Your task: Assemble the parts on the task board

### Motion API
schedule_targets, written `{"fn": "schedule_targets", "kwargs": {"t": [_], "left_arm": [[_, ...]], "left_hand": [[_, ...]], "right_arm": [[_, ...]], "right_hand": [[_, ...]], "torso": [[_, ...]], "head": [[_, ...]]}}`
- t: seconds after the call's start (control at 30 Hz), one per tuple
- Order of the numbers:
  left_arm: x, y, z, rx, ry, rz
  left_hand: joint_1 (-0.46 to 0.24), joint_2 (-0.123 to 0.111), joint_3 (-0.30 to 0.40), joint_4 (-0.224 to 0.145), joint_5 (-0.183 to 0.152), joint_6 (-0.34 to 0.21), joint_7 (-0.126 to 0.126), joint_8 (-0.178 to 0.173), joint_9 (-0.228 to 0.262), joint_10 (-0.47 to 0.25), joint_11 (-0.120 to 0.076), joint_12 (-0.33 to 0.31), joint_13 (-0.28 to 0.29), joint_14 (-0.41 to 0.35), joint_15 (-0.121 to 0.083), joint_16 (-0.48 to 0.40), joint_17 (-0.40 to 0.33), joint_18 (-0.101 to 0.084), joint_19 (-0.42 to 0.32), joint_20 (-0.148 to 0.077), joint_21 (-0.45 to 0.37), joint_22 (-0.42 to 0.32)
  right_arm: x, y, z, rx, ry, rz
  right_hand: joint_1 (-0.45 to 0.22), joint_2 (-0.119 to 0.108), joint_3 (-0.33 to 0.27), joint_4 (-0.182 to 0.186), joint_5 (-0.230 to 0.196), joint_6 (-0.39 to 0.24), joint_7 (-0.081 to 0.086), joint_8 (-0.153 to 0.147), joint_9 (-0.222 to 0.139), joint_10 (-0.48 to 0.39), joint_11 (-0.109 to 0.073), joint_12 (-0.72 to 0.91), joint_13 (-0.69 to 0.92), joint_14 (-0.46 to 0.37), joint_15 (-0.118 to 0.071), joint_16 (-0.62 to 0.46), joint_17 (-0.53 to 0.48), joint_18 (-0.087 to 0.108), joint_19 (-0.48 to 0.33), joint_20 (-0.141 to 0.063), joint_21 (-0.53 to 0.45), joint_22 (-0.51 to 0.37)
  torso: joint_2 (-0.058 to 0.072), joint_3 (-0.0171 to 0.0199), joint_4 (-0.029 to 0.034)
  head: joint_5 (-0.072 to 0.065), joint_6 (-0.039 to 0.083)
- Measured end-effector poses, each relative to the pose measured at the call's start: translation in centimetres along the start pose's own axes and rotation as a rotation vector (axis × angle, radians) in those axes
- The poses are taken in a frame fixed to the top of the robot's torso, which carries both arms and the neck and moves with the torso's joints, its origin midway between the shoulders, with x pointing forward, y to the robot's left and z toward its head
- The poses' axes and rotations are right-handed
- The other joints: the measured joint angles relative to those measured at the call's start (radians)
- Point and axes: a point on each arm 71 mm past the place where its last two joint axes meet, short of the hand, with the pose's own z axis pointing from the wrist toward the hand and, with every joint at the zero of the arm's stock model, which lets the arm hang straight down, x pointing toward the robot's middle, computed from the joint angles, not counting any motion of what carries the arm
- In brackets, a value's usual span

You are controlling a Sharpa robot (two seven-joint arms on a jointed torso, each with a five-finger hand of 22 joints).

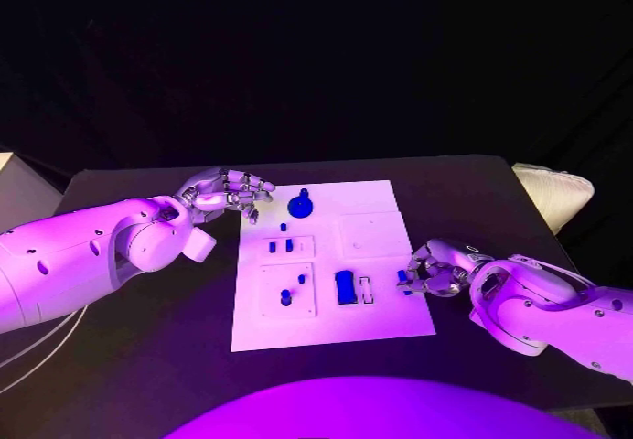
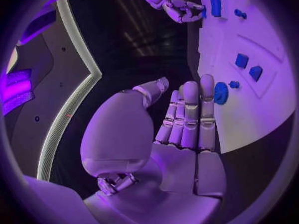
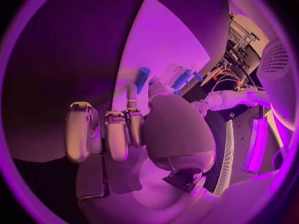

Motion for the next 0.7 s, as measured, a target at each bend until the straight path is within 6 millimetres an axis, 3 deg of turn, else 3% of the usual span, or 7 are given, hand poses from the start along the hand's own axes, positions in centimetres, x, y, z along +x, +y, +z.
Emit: {"fn": "schedule_targets", "kwargs": {"t": [0.3,0.4,0.47,0.7], "left_arm": [[0.0,0.0,0.0,-0.001,-0.001,0.0],[0.0,0.0,-0.1,-0.001,-0.001,0.0],[-0.1,0.0,-0.1,-0.002,-0.001,0.0],[-0.1,0.1,-0.1,-0.002,-0.001,0.0]], "left_hand": [[0.0,0.0,0.0,0.0,0.0,0.0,0.0,0.0,0.0,0.0,0.0,0.0,0.0,0.0,0.0,0.0,0.0,0.0,0.0,0.0,0.0,0.0],[0.0,0.0,0.0,0.0,0.0,0.0,0.0,0.0,0.0,0.0,0.0,0.0,0.0,0.0,0.0,0.0,0.0,0.0,0.0,0.0,0.0,0.0],[0.0,0.0,0.0,0.0,0.0,0.0,0.0,0.0,0.0,0.0,0.0,0.0,0.0,0.0,0.0,0.0,0.0,0.0,0.0,0.0,0.0,0.0],[0.0,0.0,0.0,0.0,0.0,0.0,0.0,0.0,0.0,0.0,0.0,0.0,0.0,0.0,0.0,0.0,0.0,0.0,0.0,0.0,0.0,0.0]], "right_arm": [[0.3,0.7,0.7,-0.015,-0.008,-0.029],[0.4,1.0,0.8,-0.025,-0.013,-0.04],[0.4,1.2,0.8,-0.029,-0.015,-0.047],[0.6,1.5,0.8,-0.045,-0.02,-0.065]], "right_hand": [[0.139,-0.021,0.074,-0.021,0.002,0.01,-0.002,-0.008,0.006,0.004,-0.004,0.0,0.0,0.0,-0.008,0.0,0.0,0.0,0.004,-0.004,0.0,0.0],[0.176,-0.037,0.112,-0.029,0.037,0.012,-0.001,-0.016,0.007,0.004,-0.004,0.0,0.0,0.0,-0.008,0.0,0.0,0.0,0.004,-0.004,0.0,0.0],[0.188,-0.046,0.137,-0.031,0.069,0.017,-0.005,-0.029,0.042,0.004,-0.004,0.0,0.0,0.0,-0.008,0.0,0.0,0.0,0.004,-0.004,0.0,0.0],[0.197,-0.055,0.187,-0.015,0.132,0.025,-0.004,-0.043,0.042,0.004,-0.004,0.0,0.0,0.0,-0.008,0.0,0.0,0.0,0.004,-0.004,0.0,0.0]], "torso": [[0.0,-0.0001,-0.0005],[0.0,-0.0001,-0.0006],[0.0,0.0001,-0.0007],[-0.001,-0.0001,-0.0013]], "head": [[0.003,0.0],[0.003,0.0],[0.004,0.0],[0.003,0.0]]}}
